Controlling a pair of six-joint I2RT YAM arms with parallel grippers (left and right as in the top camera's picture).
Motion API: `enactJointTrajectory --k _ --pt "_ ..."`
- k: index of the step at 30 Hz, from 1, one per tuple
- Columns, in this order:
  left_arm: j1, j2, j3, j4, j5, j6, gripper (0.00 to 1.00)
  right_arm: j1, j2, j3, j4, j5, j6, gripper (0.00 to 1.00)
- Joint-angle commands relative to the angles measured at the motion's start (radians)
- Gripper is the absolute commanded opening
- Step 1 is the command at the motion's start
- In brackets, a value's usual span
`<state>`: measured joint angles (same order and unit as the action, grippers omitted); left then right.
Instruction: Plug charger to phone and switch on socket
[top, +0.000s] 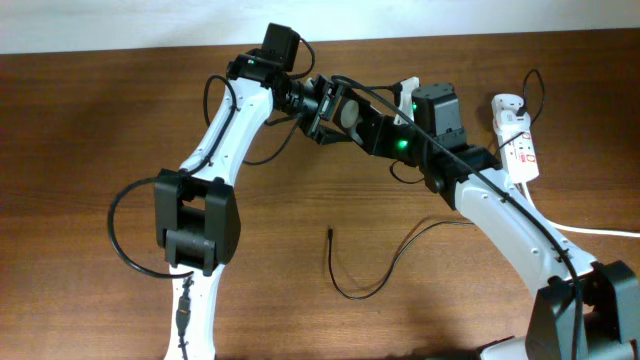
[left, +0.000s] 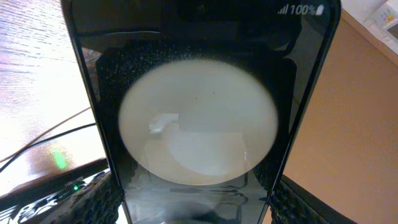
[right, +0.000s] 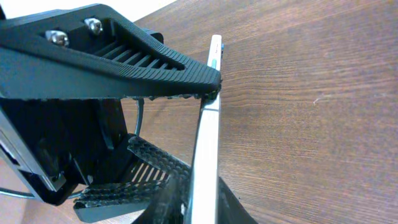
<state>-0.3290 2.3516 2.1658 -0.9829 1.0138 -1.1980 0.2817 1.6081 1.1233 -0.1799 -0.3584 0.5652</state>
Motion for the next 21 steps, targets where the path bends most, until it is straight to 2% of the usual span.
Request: enactJointTrajectory --k 1,3,4,5,6,11,13,15,17,19,21 --pt "0.000 0.000 0.032 0.002 0.043 -0.010 0.00 0.007 0.001 0.014 -0.005 0.004 -0.006 0.06" --pt "0.000 0.000 0.032 0.002 0.033 -0.010 0.03 0.007 0.001 0.014 -0.007 0.004 -0.006 0.04" --pt "0.000 0.000 0.032 0.002 0.027 -0.010 0.18 0.007 0.001 0.014 -0.007 0.004 -0.006 0.04" --pt "0.000 0.000 0.032 0.002 0.017 0.000 0.82 0.006 0.001 0.014 -0.007 0.004 -0.006 0.04" --pt "0.000 0.000 0.032 0.002 0.015 0.027 0.99 0.005 0.001 0.014 -0.007 0.005 -0.006 0.04" --pt "0.017 -0.002 0.032 -0.046 0.018 0.133 0.99 -0.019 0.001 0.014 -0.026 0.083 -0.002 0.04" --pt "0.060 -0.034 0.032 -0.138 0.003 0.274 0.99 -0.107 0.001 0.014 -0.026 0.069 0.050 0.04" --pt "0.101 -0.078 0.032 -0.137 -0.004 0.335 0.99 -0.156 0.001 0.014 -0.026 -0.013 0.104 0.04" --pt "0.137 -0.123 0.032 -0.137 -0.009 0.364 0.99 -0.162 0.001 0.014 -0.025 -0.028 0.197 0.04" --pt "0.175 -0.169 0.032 -0.106 -0.008 0.411 0.99 -0.162 0.001 0.014 -0.004 -0.125 0.343 0.04" --pt "0.190 -0.174 0.032 -0.079 -0.005 0.446 0.99 -0.162 0.001 0.014 0.065 -0.203 0.423 0.04"
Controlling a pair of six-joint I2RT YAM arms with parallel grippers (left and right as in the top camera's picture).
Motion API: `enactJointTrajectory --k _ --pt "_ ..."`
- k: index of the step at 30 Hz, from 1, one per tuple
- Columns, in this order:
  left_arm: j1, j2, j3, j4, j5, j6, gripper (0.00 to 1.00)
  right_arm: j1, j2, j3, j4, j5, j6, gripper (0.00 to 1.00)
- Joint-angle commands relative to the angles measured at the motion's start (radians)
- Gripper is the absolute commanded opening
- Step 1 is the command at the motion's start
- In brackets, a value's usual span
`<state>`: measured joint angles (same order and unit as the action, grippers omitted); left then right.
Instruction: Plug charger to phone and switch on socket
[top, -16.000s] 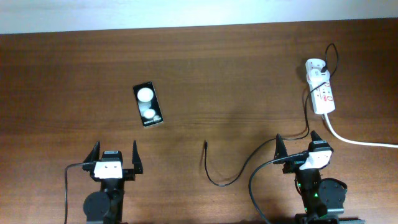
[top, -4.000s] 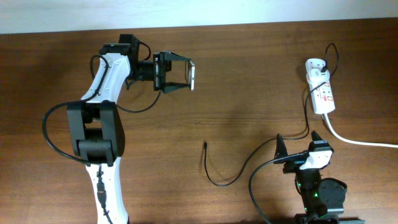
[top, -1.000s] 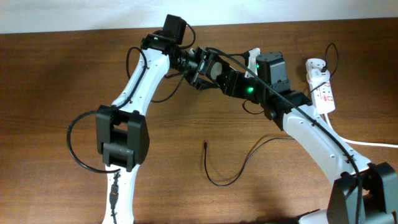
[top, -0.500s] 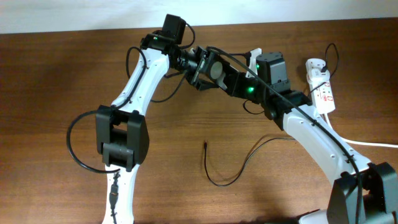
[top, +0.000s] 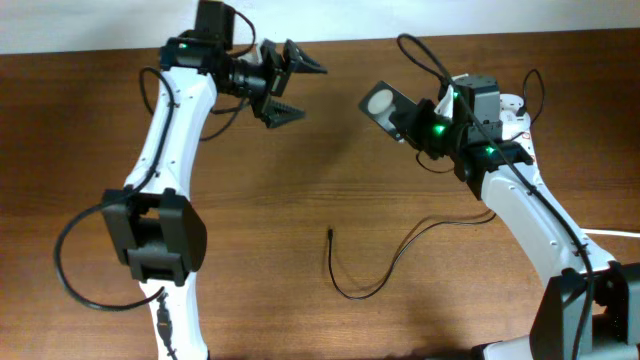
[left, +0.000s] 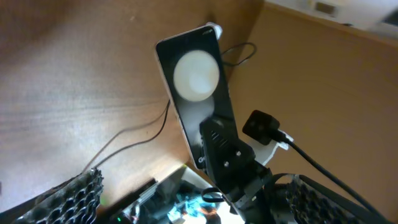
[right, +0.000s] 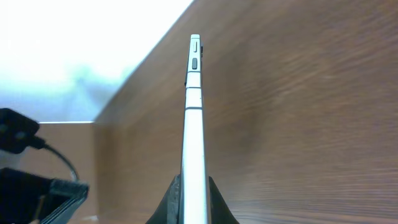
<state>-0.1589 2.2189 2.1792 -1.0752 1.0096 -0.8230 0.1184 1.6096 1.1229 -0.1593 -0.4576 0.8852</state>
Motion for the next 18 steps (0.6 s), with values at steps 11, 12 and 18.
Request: enactJointTrajectory --k 11,12,18 --pt "0.023 -0.041 0.018 0.332 0.060 -0.153 0.99 0.004 0.000 0.014 0.295 -0.184 0.617 0.04" --pt "0.023 -0.041 0.018 0.332 0.059 -0.153 0.99 0.007 0.000 0.014 0.323 -0.187 0.616 0.04" --pt "-0.005 -0.041 0.018 0.395 -0.049 -0.264 0.99 0.068 0.000 0.014 0.456 -0.165 0.724 0.04"
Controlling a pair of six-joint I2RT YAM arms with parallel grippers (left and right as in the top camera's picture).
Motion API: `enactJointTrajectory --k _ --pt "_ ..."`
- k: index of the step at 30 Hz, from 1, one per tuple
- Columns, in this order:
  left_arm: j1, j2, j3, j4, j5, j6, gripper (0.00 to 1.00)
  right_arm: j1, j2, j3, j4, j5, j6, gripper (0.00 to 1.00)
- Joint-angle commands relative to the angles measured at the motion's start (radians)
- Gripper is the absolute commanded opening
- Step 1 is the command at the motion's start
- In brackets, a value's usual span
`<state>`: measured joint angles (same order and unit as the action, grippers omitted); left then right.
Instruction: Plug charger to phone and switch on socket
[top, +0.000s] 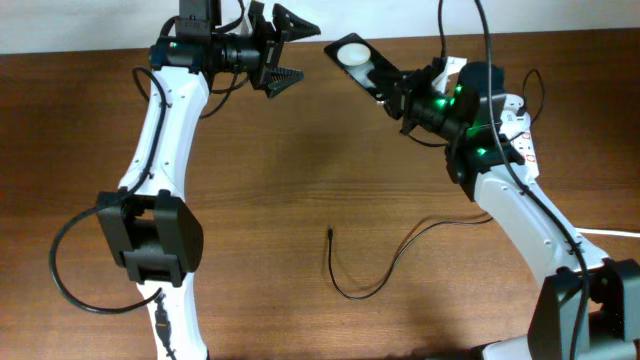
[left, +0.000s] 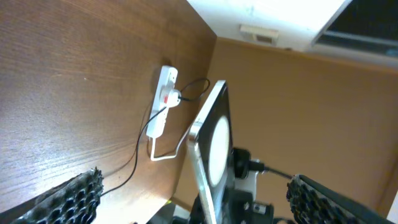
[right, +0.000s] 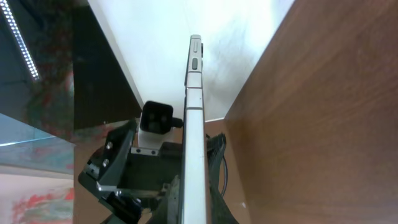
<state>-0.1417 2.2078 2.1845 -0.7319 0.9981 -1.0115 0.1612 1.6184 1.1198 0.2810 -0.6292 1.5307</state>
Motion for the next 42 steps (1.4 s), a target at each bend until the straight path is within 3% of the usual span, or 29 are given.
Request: enactJointTrajectory --k 1,6,9,14,19,33,35,39,42 --pt "-0.030 -0.030 0.013 0.090 -0.037 -0.075 0.99 0.029 -0.009 0.018 0.016 0.017 0.080 0.04" --pt "-0.039 -0.030 0.013 0.141 0.035 -0.148 0.91 0.029 -0.009 0.018 0.127 0.015 0.080 0.04" --pt "-0.039 -0.030 0.013 0.178 0.087 -0.148 0.93 0.030 -0.009 0.018 0.128 0.016 0.108 0.04" --pt "-0.039 -0.030 0.013 0.209 0.075 -0.212 0.98 0.051 -0.009 0.018 0.138 0.048 0.292 0.04" --pt "-0.039 -0.030 0.013 0.209 0.048 -0.212 0.98 0.139 -0.009 0.018 0.199 0.157 0.293 0.04" --pt "-0.039 -0.030 0.013 0.208 -0.025 -0.212 0.93 0.200 -0.009 0.018 0.202 0.243 0.292 0.04" --pt "-0.039 -0.030 0.013 0.208 -0.027 -0.212 0.85 0.200 -0.009 0.018 0.203 0.242 0.292 0.04" --pt "-0.039 -0.030 0.013 0.208 -0.026 -0.212 0.53 0.213 -0.009 0.018 0.202 0.242 0.292 0.04" --pt "-0.039 -0.030 0.013 0.208 -0.026 -0.212 0.43 0.219 -0.009 0.018 0.202 0.249 0.292 0.04"
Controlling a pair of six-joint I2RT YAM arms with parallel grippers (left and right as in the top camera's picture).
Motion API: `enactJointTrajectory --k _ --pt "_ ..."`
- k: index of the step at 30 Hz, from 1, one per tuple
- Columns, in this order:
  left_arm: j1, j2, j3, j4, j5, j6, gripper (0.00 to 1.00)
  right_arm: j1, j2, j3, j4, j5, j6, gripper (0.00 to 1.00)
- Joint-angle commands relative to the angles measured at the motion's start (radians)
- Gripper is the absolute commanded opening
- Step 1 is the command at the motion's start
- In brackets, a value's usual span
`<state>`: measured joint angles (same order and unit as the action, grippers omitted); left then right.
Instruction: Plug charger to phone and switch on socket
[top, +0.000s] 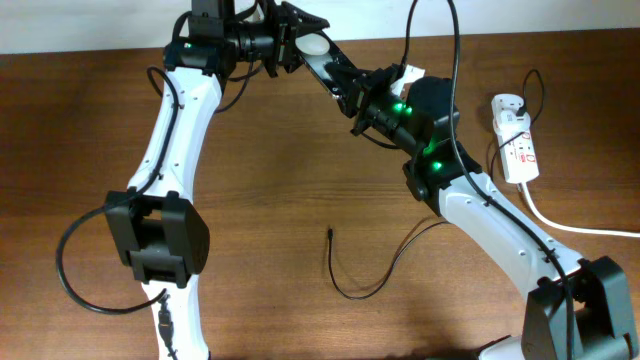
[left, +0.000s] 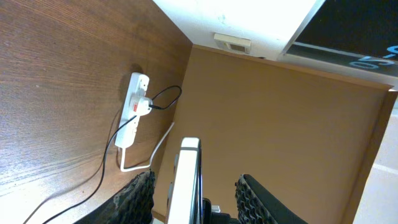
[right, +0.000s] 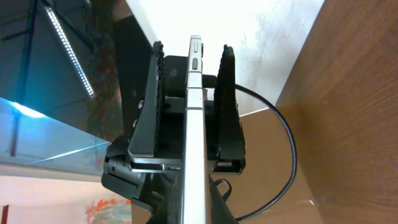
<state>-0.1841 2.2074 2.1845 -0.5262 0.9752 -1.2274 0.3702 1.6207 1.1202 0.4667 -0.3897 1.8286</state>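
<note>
The white-edged phone (top: 315, 48) is held up in the air at the back of the table, with my right gripper (top: 350, 88) shut on its lower end. Its upper end sits between the fingers of my left gripper (top: 292, 38), which stands open with a gap on each side. In the left wrist view the phone (left: 187, 177) shows edge-on between the ribbed fingers (left: 138, 194). The right wrist view shows the same phone (right: 196, 118) edge-on, flanked by the left gripper's fingers (right: 149, 106). The charger cable's plug tip (top: 330, 235) lies loose on the table.
A white power strip (top: 516, 140) lies at the right edge with a plug and black wire in it, also seen as the strip (left: 130, 111) in the left wrist view. The thin black cable (top: 375, 282) curls over the table's middle front.
The right arm has moved left with the phone. The phone's upper end, then apart from the open left gripper, now lies between its fingers.
At first both grippers were on the phone together near the back middle. Then they stood apart, the right holding the phone and the left open. The phone was then raised towards the back edge, and now it is between the left fingers again.
</note>
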Motion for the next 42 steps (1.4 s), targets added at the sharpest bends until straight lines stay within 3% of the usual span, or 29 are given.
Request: enactJointTrajectory --k 1,7,10,16,17,19,24,27,30,31,33,35,37,38,42 --pt "0.003 -0.029 0.013 0.002 -0.003 0.004 0.41 0.010 -0.011 0.017 0.016 0.009 -0.006 0.04" --pt "0.003 -0.029 0.013 0.002 -0.004 0.004 0.19 0.010 -0.011 0.017 0.016 0.009 -0.006 0.04" --pt "0.003 -0.029 0.013 0.002 -0.003 0.004 0.02 0.010 -0.011 0.017 0.016 0.009 -0.006 0.04" --pt "0.003 -0.029 0.013 0.002 -0.003 0.004 0.00 0.010 -0.011 0.017 0.016 0.005 -0.006 0.07" --pt "0.003 -0.029 0.013 0.002 -0.003 0.004 0.00 0.010 -0.011 0.017 0.017 -0.003 -0.006 0.58" --pt "0.003 -0.029 0.013 0.002 -0.003 0.004 0.00 0.010 -0.011 0.017 0.017 -0.002 -0.006 0.98" --pt "0.023 -0.029 0.013 0.002 -0.003 0.010 0.00 0.006 -0.011 0.017 0.017 -0.045 -0.006 0.99" --pt "0.113 -0.029 0.013 0.002 0.092 0.117 0.00 -0.062 -0.011 0.017 0.017 -0.219 -0.034 0.99" --pt "0.213 -0.029 0.013 0.002 0.357 0.330 0.00 -0.195 -0.011 0.017 0.016 -0.510 -0.312 0.99" --pt "0.225 -0.029 0.013 0.002 0.440 0.393 0.00 -0.225 -0.011 0.017 0.016 -0.550 -0.323 0.99" --pt "0.226 -0.029 0.013 0.002 0.528 0.476 0.00 -0.261 -0.011 0.017 0.016 -0.636 -0.374 0.99" --pt "0.226 -0.029 0.013 0.002 0.599 0.606 0.00 -0.256 -0.011 0.017 -0.014 -0.740 -0.587 1.00" --pt "0.226 -0.029 0.013 0.003 0.599 0.623 0.00 -0.244 -0.011 0.017 -0.182 -0.770 -0.752 1.00" --pt "0.226 -0.029 0.013 0.003 0.599 0.656 0.00 -0.235 -0.011 0.017 -0.360 -0.758 -0.896 1.00" --pt "0.233 -0.029 0.013 0.003 0.580 0.662 0.00 -0.172 -0.011 0.017 -0.903 -0.494 -1.275 0.99"
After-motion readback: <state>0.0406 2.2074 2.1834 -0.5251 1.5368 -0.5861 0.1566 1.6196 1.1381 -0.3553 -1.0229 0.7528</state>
